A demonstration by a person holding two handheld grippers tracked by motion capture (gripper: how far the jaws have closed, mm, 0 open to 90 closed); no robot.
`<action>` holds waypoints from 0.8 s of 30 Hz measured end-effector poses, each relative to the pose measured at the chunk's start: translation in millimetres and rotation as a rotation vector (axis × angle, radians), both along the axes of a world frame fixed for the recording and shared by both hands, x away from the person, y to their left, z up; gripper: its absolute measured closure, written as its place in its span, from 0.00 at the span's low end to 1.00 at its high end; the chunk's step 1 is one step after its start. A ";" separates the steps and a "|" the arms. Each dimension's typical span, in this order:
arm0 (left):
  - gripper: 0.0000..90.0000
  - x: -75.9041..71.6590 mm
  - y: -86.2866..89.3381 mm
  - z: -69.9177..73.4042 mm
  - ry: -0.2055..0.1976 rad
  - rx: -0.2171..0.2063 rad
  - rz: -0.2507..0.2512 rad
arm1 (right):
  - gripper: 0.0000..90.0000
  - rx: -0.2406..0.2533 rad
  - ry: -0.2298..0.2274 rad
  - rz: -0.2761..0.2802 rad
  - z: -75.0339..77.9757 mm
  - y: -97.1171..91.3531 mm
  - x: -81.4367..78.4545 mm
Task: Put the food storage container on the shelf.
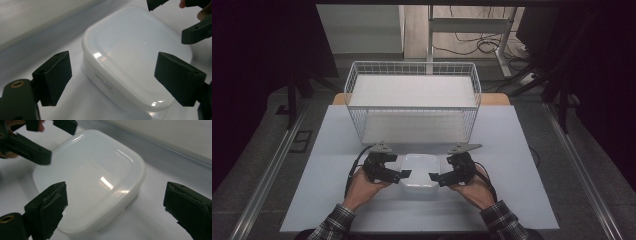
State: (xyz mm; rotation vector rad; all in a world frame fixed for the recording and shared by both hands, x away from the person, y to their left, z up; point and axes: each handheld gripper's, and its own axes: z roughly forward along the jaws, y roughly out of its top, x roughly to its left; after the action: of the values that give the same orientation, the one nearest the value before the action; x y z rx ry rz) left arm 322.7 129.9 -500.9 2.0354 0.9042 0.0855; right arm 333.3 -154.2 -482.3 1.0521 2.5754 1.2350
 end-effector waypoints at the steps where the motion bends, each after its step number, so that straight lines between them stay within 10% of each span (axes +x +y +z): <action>1: 0.16 0.0 0.0 0.0 0.000 0.000 0.000 | 0.07 0.000 0.000 0.000 0.0 0.0 0.0; 12: 0.45 -16.3 8.9 -5.8 0.126 -0.117 -0.004 | 0.35 0.090 0.210 -0.010 -9.8 -4.9 -5.2; 17: 0.64 -26.6 14.4 -1.7 0.136 -0.143 0.044 | 0.63 0.070 0.177 -0.067 2.9 -9.5 -16.4; 24: 0.75 -35.2 12.3 2.6 0.120 -0.163 0.127 | 0.75 0.100 0.174 -0.134 7.9 -12.6 -20.2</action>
State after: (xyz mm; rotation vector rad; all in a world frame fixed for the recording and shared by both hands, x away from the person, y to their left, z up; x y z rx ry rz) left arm 287.5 142.2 -498.4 1.8470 1.0804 -0.0401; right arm 313.1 -166.8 -474.4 1.3852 2.5378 1.3045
